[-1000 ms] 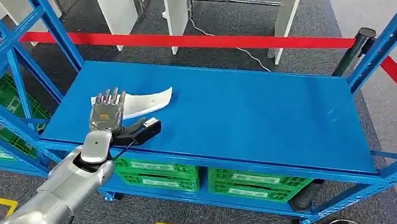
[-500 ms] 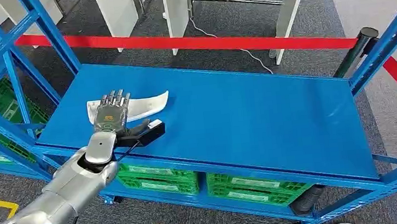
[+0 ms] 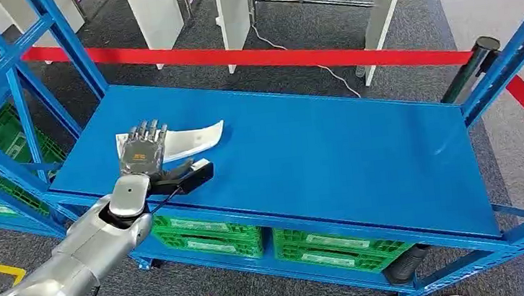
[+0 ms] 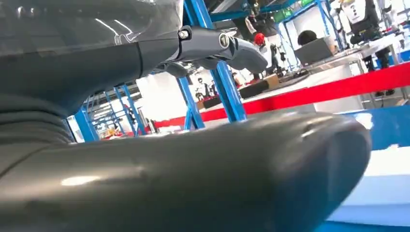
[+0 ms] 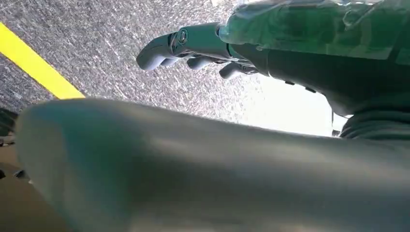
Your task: Take the parts from the cabinet and place them on the table.
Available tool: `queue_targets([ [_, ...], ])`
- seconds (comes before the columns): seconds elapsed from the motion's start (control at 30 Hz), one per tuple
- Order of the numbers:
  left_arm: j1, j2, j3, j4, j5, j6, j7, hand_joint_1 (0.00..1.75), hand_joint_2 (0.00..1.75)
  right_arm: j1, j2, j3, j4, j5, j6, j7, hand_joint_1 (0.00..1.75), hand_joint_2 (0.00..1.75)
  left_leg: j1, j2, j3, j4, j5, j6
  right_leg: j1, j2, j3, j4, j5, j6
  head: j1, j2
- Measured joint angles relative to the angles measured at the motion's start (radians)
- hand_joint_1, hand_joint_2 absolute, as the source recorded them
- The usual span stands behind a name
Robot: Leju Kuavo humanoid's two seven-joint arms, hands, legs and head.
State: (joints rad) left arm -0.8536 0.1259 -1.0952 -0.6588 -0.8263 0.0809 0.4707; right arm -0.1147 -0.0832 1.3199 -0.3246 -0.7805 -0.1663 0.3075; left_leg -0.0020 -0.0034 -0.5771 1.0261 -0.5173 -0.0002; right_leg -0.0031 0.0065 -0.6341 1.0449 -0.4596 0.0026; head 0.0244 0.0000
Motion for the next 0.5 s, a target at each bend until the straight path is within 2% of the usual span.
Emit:
queue_targets([
  [0.03,0.000,0.002,0.001,0.000,0.000,-0.001,0.002,0.00,0.00,-0.001,0.003,0.000,-0.001,0.000,0.000,0.000,0.00,0.00,-0.004,-0.002,0.003,-0.006,0.003,0.015,-0.003,0.000,0.007,-0.015,0.007,0.010,-0.001,0.000],
  [0.07,0.001,0.001,0.003,-0.001,0.000,-0.001,0.004,0.00,0.00,0.000,-0.001,0.000,0.000,0.000,0.000,0.000,0.00,0.00,0.010,0.003,0.029,-0.042,0.016,0.019,0.000,0.000,0.015,-0.024,0.006,0.011,-0.003,0.000],
  [0.1,-0.003,-0.001,0.003,0.000,0.000,0.000,0.005,0.00,0.00,-0.001,-0.001,0.000,-0.001,0.000,0.000,0.000,0.00,0.00,0.011,0.003,0.045,-0.066,0.023,0.018,0.000,0.000,0.015,-0.014,0.003,0.015,0.001,0.000],
  [0.13,-0.008,-0.001,0.004,0.000,0.000,-0.002,0.005,0.00,0.00,-0.001,-0.001,0.000,-0.001,0.000,0.000,-0.001,0.00,0.00,0.016,0.005,0.054,-0.074,0.025,0.020,-0.002,0.000,-0.012,0.035,-0.023,0.022,0.004,0.000],
  [0.2,-0.005,-0.001,0.004,0.000,0.000,-0.005,0.005,0.00,0.00,0.001,-0.001,0.000,-0.001,0.000,0.000,-0.001,0.00,0.00,0.020,0.005,0.063,-0.074,0.017,0.015,-0.013,-0.001,-0.089,0.177,-0.077,0.036,0.005,0.000],
  [0.23,-0.001,-0.002,0.003,0.000,0.000,-0.005,0.005,0.00,0.00,0.003,-0.001,0.000,-0.001,0.000,0.000,-0.001,0.00,0.00,0.022,0.005,0.069,-0.074,0.012,0.012,-0.019,-0.001,-0.120,0.227,-0.084,0.043,0.005,0.000],
  [0.27,0.003,-0.002,0.003,0.000,0.000,-0.006,0.005,0.00,0.00,0.004,0.000,0.000,-0.001,0.000,0.000,-0.001,0.00,0.00,0.027,0.005,0.075,-0.073,0.006,0.006,-0.024,-0.001,-0.130,0.234,-0.070,0.050,0.005,0.000],
  [0.3,0.005,-0.002,0.003,0.000,0.000,-0.006,0.005,0.00,0.00,0.004,-0.001,0.001,-0.001,0.000,0.000,-0.001,0.00,0.00,0.035,0.003,0.084,-0.071,-0.003,-0.003,-0.030,-0.002,-0.119,0.198,-0.031,0.059,0.005,0.000],
  [0.37,0.004,-0.002,0.004,0.001,0.000,-0.006,0.005,0.00,0.00,0.003,-0.002,0.001,-0.001,0.000,0.000,-0.001,0.00,0.00,0.054,0.001,0.102,-0.053,-0.031,-0.026,-0.045,-0.006,-0.047,0.035,0.073,0.082,0.005,0.000],
  [0.4,0.003,-0.001,0.004,0.001,0.000,-0.006,0.005,0.00,0.00,0.004,0.003,0.001,-0.001,0.000,0.000,-0.001,0.00,0.00,0.052,0.000,0.102,-0.045,-0.047,-0.041,-0.043,-0.005,-0.031,0.015,0.049,0.098,0.009,0.000],
  [0.43,0.002,0.000,0.005,0.001,0.000,-0.008,0.007,0.00,0.00,0.003,0.005,0.001,-0.003,0.000,-0.001,-0.001,0.00,0.00,0.051,0.001,0.100,-0.030,-0.060,-0.051,-0.041,0.000,-0.024,0.000,0.035,0.073,0.025,0.000],
  [0.47,0.003,0.001,0.005,0.001,0.000,-0.006,0.006,0.00,0.00,0.002,0.005,0.001,-0.005,0.000,0.000,-0.002,0.00,0.00,0.046,-0.001,0.103,-0.035,-0.060,-0.053,-0.040,-0.001,-0.026,0.011,0.026,0.041,0.015,0.000],
  [0.5,0.004,0.001,0.005,0.001,0.000,-0.006,0.006,0.00,0.00,0.004,0.003,0.001,-0.005,0.000,0.000,-0.001,0.00,0.00,0.047,-0.001,0.107,-0.038,-0.062,-0.055,-0.041,-0.002,-0.027,0.016,0.017,0.030,0.004,0.000],
])
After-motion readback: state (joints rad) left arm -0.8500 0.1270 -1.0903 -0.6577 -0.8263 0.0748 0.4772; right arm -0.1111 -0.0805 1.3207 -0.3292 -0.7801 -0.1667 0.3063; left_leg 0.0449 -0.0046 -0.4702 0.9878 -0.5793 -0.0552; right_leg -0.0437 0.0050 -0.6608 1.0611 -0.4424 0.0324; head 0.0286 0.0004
